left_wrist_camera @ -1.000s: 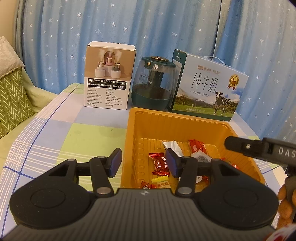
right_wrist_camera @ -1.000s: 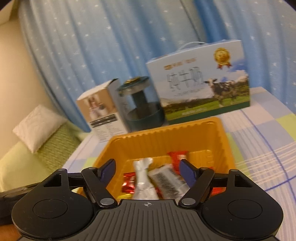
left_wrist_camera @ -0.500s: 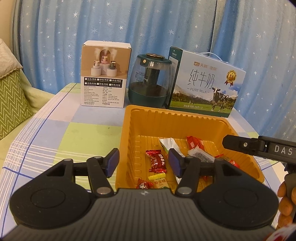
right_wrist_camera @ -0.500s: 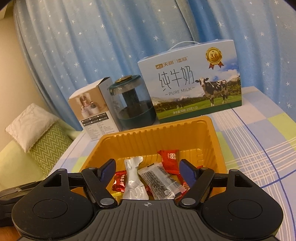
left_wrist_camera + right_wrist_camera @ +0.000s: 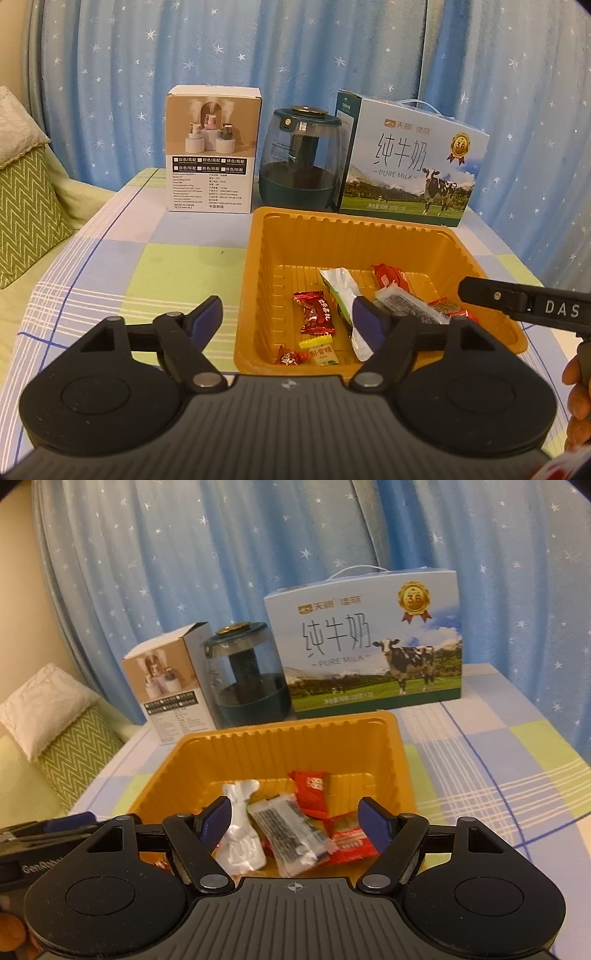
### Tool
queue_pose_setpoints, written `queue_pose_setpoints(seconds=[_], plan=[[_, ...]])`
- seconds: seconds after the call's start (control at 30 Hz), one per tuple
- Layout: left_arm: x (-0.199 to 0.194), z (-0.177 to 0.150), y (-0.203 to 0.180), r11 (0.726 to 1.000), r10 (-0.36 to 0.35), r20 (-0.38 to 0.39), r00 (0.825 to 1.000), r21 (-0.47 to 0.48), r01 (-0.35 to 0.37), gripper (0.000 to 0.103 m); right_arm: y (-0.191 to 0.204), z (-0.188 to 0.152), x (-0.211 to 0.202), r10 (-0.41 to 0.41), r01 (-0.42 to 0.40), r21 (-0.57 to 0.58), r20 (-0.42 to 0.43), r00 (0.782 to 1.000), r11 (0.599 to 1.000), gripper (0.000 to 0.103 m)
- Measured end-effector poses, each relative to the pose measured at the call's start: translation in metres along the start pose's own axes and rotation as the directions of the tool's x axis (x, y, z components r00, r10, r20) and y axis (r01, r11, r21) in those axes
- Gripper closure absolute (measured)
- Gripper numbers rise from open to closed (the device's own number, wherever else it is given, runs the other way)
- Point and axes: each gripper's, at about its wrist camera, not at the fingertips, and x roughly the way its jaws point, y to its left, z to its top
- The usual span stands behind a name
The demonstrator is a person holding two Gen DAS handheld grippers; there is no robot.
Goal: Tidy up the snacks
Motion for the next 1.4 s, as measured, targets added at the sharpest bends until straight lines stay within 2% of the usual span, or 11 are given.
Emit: queue_pose_setpoints(seconds=[0.07,0.17,0.33,0.57,0.73,0.9,1.17,1.4], plan=[[-0.006,-0.001,-0.001,1.0,0.006,0.007,1.0,0.004,-0.006,0.014,-0.002,-0.002,-0.005,-0.013,0.013,-0.003,0.001,1.0,1.0,0.022],[-0.014,-0.003,-0.003,1.0,0.017,0.017,1.0,0.024,-0.017,0.009,-0.005,-0.006,-0.015,-0.03,0.03,-0.005,0.004,1.0,1.0,0.017],[-0.03,-0.013,-0.008,0.998,0.025,0.03,0.999,0.053,-0.027,0.0,-0.008,-0.016,-0.032,-0.052,0.052,-0.024,-0.011,0.999,0.998,0.015],[-0.061,-0.028,-0.013,0.998,0.011,0.024,1.0,0.058,-0.012,0.0,-0.012,-0.031,-0.062,-0.061,0.061,-0.008,-0.038,0.997,0.998,0.015],[-0.089,-0.042,-0.02,0.998,0.028,0.02,0.999,0.058,-0.03,0.0,-0.007,-0.043,-0.087,-0.058,0.059,0.015,-0.059,0.997,0.998,0.015],[-0.12,-0.063,-0.021,0.998,0.061,-0.012,0.998,0.009,-0.061,0.0,0.001,-0.06,-0.116,-0.051,0.053,0.03,-0.08,0.995,0.998,0.015],[-0.172,-0.096,-0.026,0.996,0.092,-0.064,0.994,0.0,-0.092,0.0,0.006,-0.093,-0.165,-0.041,0.046,0.058,-0.089,0.995,0.997,0.015],[-0.218,-0.112,-0.036,0.997,0.075,-0.083,0.994,-0.024,-0.077,0.0,0.008,-0.113,-0.208,-0.039,0.049,0.109,-0.09,0.995,0.993,0.015]])
